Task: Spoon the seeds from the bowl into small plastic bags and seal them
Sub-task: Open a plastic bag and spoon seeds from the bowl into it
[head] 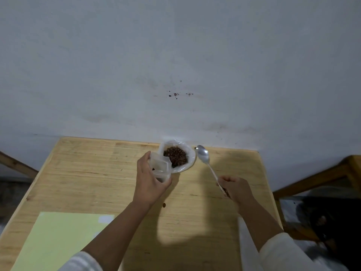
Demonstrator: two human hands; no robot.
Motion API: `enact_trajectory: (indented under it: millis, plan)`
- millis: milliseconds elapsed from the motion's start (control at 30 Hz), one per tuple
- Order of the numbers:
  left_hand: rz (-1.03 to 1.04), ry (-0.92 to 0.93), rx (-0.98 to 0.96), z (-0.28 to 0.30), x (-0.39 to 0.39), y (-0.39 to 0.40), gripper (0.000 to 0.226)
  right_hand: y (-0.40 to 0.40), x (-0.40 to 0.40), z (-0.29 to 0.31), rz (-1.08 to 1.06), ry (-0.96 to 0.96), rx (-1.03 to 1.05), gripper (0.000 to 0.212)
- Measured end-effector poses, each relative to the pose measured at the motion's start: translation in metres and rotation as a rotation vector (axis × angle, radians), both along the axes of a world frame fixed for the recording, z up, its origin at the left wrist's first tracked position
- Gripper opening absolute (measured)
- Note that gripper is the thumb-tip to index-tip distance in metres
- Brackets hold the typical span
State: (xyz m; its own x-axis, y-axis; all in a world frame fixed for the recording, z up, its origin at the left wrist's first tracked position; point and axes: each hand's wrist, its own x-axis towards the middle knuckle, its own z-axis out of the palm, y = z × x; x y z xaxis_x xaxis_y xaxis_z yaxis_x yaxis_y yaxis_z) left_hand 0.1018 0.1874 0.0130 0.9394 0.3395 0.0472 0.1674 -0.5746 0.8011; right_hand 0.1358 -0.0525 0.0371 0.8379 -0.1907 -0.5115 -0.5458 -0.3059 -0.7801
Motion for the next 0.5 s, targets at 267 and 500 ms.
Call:
enact_trajectory:
  millis: [267,500]
  plan:
    - [0.047,0.021,0.030,0.002,-0.011,-0.027,0.103,-0.027,0.016,-0.053,-0.110,0.021,-0.223,0.012]
    - [0.075,0.015,0.022,0.010,-0.018,-0.051,0.101,-0.023,0.021,-0.062,0.124,-0.060,-0.495,0.022]
